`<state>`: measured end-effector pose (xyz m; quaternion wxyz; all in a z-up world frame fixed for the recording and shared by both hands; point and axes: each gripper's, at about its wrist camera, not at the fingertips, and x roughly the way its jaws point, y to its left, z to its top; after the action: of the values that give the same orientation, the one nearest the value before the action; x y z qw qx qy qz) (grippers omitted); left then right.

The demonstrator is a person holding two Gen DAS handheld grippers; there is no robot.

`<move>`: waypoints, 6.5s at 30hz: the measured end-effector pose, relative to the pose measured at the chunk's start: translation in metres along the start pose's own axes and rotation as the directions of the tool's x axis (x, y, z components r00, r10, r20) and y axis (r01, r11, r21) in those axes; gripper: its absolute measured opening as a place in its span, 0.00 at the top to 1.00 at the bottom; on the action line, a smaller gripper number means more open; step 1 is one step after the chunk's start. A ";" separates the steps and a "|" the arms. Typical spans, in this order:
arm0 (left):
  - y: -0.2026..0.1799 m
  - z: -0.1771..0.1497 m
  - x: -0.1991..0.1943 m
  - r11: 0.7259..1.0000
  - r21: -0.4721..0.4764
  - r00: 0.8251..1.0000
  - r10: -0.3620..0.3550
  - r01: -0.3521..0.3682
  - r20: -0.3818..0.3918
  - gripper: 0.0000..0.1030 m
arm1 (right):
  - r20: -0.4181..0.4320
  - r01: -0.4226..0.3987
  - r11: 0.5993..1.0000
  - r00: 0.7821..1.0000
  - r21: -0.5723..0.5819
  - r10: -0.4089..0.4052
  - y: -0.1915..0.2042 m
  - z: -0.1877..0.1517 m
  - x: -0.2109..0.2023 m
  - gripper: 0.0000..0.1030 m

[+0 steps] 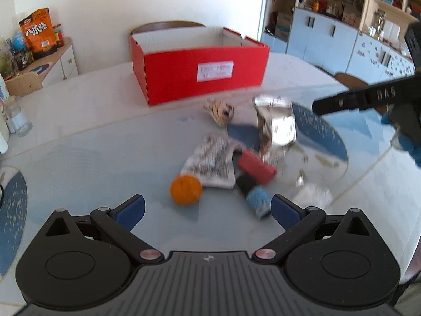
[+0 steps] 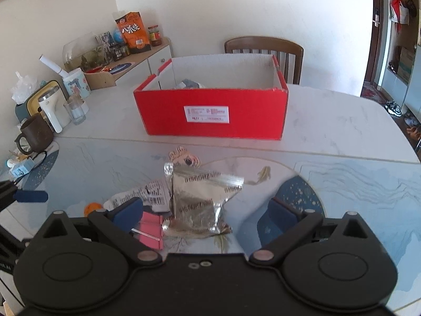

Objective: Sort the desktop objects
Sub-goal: 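Withdraw both tools from the box back toward the remaining table items, then grasp the pink ridged tray with left gripper while right grasps the clear plastic bag, then carry the pink tray and clear plastic bag over the red box, then open right gripper dropping the plastic bag while left gripper releases the pink tray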

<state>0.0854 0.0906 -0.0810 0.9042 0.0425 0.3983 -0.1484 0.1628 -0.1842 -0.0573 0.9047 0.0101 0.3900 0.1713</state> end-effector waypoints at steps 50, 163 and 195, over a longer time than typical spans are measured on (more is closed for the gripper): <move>-0.012 -0.059 0.010 0.994 0.104 0.996 -0.007 0.017 -0.090 0.54 | -0.198 -0.022 0.993 0.980 -0.117 -0.002 0.060 -0.090 0.031 0.39; 0.038 0.316 0.108 0.988 -0.040 0.984 0.155 -0.152 0.091 0.58 | 0.085 0.050 0.976 0.996 -0.212 -0.033 -0.001 0.211 0.073 0.60; 0.057 0.327 0.249 0.988 -0.018 0.978 0.148 -0.153 -0.144 0.58 | -0.163 0.078 0.987 0.981 -0.139 -0.100 -0.043 0.206 0.213 0.60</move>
<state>0.4929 0.0225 -0.0436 0.8826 0.0699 0.4595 -0.0703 0.4577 -0.1328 -0.0700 0.8736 -0.0818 0.4535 0.1563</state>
